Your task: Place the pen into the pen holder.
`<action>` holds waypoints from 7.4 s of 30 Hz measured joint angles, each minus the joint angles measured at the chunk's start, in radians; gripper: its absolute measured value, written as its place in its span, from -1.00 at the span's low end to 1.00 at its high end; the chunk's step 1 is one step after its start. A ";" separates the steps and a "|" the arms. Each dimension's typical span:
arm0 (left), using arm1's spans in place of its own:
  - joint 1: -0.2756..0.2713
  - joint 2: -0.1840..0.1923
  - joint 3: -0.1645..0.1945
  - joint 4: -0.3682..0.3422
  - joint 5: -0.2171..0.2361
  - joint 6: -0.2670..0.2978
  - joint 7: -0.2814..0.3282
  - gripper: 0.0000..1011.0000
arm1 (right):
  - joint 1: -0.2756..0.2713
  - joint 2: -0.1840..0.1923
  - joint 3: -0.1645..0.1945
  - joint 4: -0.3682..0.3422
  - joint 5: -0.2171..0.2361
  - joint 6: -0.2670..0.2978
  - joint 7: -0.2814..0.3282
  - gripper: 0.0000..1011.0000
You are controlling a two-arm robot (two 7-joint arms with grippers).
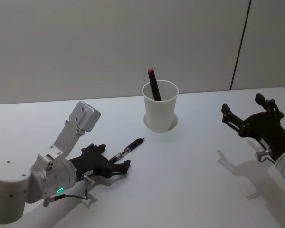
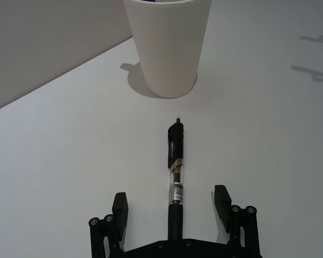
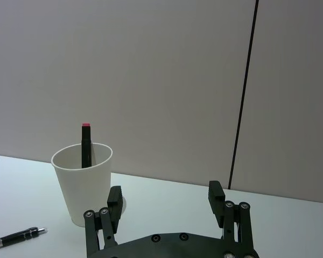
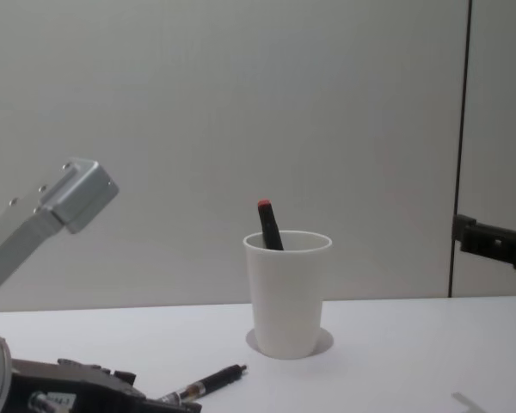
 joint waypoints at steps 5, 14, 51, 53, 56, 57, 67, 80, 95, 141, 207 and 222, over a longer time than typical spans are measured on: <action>-0.001 -0.001 0.000 0.002 0.001 0.000 -0.001 0.98 | 0.000 0.000 0.000 0.000 0.000 0.000 0.000 0.98; -0.003 -0.003 0.001 0.005 0.002 0.000 -0.003 0.91 | 0.000 0.000 0.000 0.000 0.000 0.000 0.000 0.98; -0.004 -0.004 0.001 0.007 0.004 0.001 -0.004 -0.74 | 0.000 0.000 0.000 0.000 0.000 0.000 0.000 0.98; -0.004 -0.004 0.001 0.007 0.004 0.001 -0.004 -0.74 | 0.000 0.000 0.000 0.000 0.000 0.000 0.000 0.98; -0.004 -0.004 0.001 0.007 0.004 0.001 -0.004 -0.74 | 0.000 0.000 0.000 0.000 0.000 0.000 0.000 0.98; -0.003 -0.004 0.001 0.007 0.003 0.000 -0.003 -0.74 | 0.000 0.000 0.000 0.000 0.000 0.000 0.000 0.98; 0.011 0.000 -0.007 -0.002 -0.028 -0.056 0.037 -0.74 | 0.000 0.000 0.000 0.000 0.000 0.000 0.000 0.98; 0.053 0.021 -0.040 -0.046 -0.111 -0.229 0.139 -0.74 | 0.000 0.000 0.000 0.000 0.000 0.000 0.000 0.98; 0.098 0.063 -0.078 -0.108 -0.201 -0.421 0.124 -0.74 | 0.000 0.000 0.000 0.000 0.000 0.000 0.000 0.98; -0.038 -0.095 0.005 -0.039 -0.116 -0.431 -0.181 -0.74 | 0.000 0.000 0.000 0.000 0.000 0.000 0.000 0.98; -0.060 -0.121 0.017 -0.021 -0.096 -0.426 -0.189 -0.74 | -0.132 0.009 0.020 -0.220 0.550 0.208 0.076 0.98; -0.060 -0.121 0.017 -0.021 -0.096 -0.426 -0.189 -0.74 | -0.130 -0.049 -0.010 -0.227 0.593 0.173 0.031 0.98</action>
